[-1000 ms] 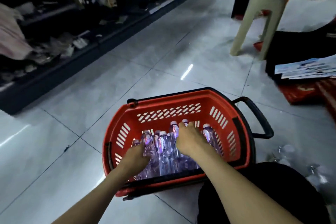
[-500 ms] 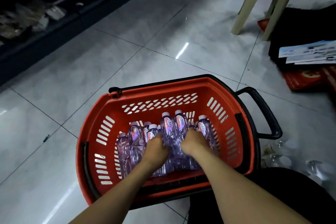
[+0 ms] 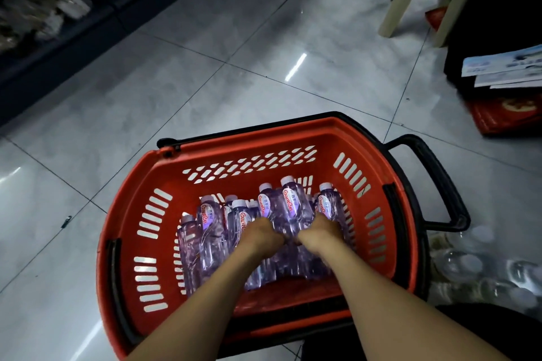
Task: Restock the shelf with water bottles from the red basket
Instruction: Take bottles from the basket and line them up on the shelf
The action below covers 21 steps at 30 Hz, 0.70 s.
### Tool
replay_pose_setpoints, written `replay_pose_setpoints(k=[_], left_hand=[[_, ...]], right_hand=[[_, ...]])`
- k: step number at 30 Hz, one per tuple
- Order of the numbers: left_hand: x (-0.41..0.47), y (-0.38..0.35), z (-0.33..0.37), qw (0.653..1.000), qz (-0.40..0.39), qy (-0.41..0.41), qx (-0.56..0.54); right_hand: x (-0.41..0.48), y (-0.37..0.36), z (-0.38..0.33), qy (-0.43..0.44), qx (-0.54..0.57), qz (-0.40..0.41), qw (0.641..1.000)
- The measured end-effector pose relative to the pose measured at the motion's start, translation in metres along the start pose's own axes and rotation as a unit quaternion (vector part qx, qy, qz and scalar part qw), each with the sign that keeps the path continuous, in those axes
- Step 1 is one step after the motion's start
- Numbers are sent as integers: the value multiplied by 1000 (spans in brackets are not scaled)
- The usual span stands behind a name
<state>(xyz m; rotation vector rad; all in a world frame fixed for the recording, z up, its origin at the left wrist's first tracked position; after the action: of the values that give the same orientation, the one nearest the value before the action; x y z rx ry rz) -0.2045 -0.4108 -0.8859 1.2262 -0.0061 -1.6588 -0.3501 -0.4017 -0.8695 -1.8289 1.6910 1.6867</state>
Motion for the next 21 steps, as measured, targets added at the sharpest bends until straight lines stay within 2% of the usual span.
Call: replay_pose_setpoints(k=[5, 8, 11, 14, 21], left_hand=[[-8, -12, -2, 989, -42, 17, -144], [-13, -20, -16, 955, -87, 45, -279], [-17, -15, -18, 930, -84, 53, -355], [-23, -14, -14, 911, -115, 48, -394], [-31, 1, -7, 911, -119, -8, -394]], right_hand=[[-2, 8, 14, -19, 28, -53, 998], [-2, 8, 20, -18, 38, -77, 996], [-2, 9, 23, -19, 50, -98, 994], [-7, 12, 24, -22, 70, -114, 991], [-20, 31, 18, -11, 147, -160, 976]])
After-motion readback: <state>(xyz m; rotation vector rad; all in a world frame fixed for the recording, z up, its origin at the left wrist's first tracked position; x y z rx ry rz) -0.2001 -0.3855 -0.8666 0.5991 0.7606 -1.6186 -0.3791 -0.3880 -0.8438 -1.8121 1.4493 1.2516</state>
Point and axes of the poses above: each hand's wrist, its own x-axis towards the middle knuckle, its own y-axis out of the back of the hand, z = x × y, the point moved 7 cm from there along x, towards the middle knuckle, and after that the axes turned 1 degree about -y, right-handed, at the moved point
